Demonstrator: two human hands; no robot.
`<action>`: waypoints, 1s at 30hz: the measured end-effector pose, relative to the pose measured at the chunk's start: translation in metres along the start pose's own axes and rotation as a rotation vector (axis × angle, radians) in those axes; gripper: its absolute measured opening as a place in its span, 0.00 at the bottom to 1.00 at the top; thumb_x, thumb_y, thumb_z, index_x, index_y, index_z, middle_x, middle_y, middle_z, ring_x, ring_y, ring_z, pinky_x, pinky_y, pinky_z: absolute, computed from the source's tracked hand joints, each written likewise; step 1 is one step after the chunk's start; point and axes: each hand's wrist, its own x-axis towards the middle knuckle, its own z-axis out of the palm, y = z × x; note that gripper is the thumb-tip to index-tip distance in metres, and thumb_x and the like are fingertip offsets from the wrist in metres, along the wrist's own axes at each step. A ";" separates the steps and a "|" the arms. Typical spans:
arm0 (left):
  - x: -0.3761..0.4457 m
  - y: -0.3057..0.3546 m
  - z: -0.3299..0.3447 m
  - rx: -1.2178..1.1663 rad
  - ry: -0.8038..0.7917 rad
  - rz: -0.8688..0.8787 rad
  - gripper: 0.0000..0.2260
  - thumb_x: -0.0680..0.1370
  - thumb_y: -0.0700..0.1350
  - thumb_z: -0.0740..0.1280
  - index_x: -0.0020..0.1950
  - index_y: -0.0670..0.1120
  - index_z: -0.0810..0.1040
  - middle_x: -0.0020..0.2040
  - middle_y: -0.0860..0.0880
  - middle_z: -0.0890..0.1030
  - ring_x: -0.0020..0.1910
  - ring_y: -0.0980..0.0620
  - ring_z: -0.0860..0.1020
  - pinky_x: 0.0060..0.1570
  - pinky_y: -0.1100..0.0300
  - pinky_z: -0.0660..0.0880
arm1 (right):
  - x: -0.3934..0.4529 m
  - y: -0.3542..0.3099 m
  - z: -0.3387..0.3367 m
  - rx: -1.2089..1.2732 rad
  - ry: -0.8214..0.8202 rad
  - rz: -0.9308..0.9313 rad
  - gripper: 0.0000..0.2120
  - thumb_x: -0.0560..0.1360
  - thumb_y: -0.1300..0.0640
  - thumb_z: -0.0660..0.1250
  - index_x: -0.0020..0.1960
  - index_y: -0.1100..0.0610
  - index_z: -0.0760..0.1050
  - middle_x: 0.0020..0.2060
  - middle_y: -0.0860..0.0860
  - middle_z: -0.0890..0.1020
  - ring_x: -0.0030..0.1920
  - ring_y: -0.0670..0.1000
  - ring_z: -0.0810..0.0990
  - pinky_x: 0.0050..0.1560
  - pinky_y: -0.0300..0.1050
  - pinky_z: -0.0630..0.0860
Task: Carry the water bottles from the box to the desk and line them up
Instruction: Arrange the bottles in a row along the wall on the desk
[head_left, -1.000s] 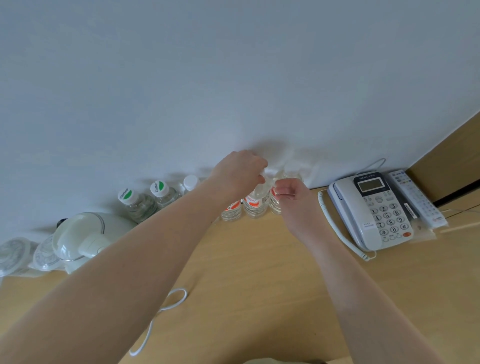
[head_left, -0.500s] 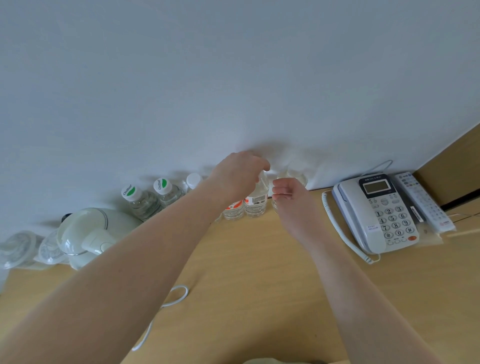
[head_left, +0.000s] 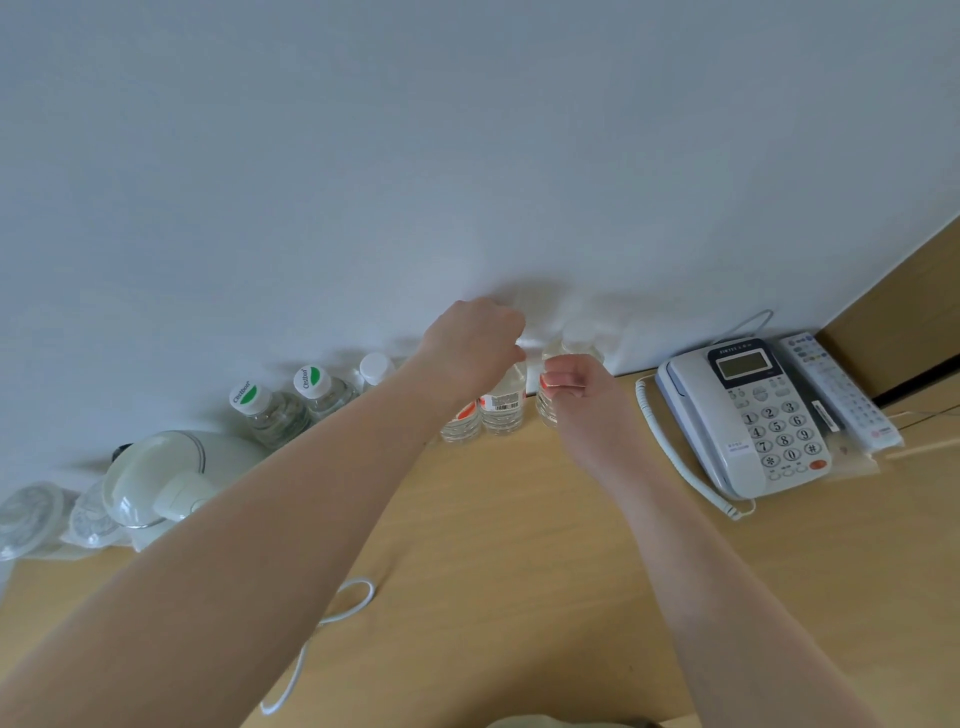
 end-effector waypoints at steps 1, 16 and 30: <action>0.000 0.000 0.001 -0.009 -0.001 0.003 0.13 0.83 0.51 0.66 0.63 0.44 0.80 0.60 0.44 0.81 0.59 0.41 0.78 0.55 0.51 0.76 | 0.000 0.000 0.000 -0.003 0.003 0.002 0.18 0.79 0.63 0.59 0.65 0.51 0.76 0.58 0.45 0.81 0.58 0.44 0.78 0.43 0.35 0.70; -0.001 -0.008 0.007 -0.064 0.014 0.108 0.14 0.80 0.36 0.65 0.62 0.49 0.81 0.62 0.50 0.80 0.58 0.46 0.78 0.53 0.54 0.75 | 0.001 0.004 0.001 -0.013 0.008 0.004 0.18 0.79 0.63 0.58 0.65 0.50 0.76 0.57 0.45 0.81 0.56 0.42 0.78 0.43 0.36 0.70; -0.004 -0.009 0.003 -0.033 0.020 0.121 0.21 0.80 0.31 0.62 0.67 0.51 0.78 0.66 0.50 0.77 0.61 0.45 0.77 0.54 0.53 0.76 | 0.003 0.010 -0.010 0.016 0.102 0.112 0.17 0.77 0.64 0.58 0.60 0.49 0.76 0.54 0.44 0.82 0.46 0.44 0.78 0.36 0.40 0.68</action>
